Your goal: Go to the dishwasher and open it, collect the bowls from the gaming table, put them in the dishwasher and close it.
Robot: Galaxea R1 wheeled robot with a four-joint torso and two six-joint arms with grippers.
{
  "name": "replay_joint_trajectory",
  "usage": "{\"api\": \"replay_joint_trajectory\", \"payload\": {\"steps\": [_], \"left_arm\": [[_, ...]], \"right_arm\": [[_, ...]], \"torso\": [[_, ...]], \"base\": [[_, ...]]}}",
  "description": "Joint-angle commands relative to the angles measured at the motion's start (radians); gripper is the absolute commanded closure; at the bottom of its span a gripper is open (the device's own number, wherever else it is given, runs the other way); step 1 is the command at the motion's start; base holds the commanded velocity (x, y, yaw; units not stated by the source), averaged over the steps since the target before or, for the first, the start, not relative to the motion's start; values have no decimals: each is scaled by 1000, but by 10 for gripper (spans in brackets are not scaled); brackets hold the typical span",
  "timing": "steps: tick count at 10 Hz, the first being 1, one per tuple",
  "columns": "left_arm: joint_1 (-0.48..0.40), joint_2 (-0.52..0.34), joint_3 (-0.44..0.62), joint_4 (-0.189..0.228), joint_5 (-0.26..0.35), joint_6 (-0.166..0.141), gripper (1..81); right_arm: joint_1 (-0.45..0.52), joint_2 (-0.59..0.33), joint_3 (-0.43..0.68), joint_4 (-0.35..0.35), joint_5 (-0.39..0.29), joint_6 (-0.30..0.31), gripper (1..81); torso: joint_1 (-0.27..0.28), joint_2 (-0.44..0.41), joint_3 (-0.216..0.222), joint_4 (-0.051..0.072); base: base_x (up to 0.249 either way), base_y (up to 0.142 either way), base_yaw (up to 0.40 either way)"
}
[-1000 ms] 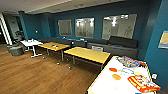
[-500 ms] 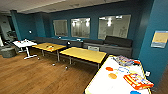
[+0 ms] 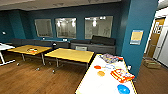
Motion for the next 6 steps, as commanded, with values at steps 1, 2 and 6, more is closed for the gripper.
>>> {"api": "replay_joint_trajectory", "payload": {"steps": [1, 2, 6], "left_arm": [[-55, 1, 0, 1, 50, 3, 10], [-55, 2, 0, 1, 49, 3, 10], [-55, 1, 0, -6, 50, 3, 10]], "right_arm": [[53, 2, 0, -3, -47, 0, 10], [53, 4, 3, -3, -47, 0, 10], [53, 4, 3, -3, -47, -2, 10]], "torso": [[0, 0, 0, 0], [0, 0, 0, 0], [0, 0, 0, 0]], "base": [[0, 0, -384], [0, 0, -383], [0, 0, -258]]}}
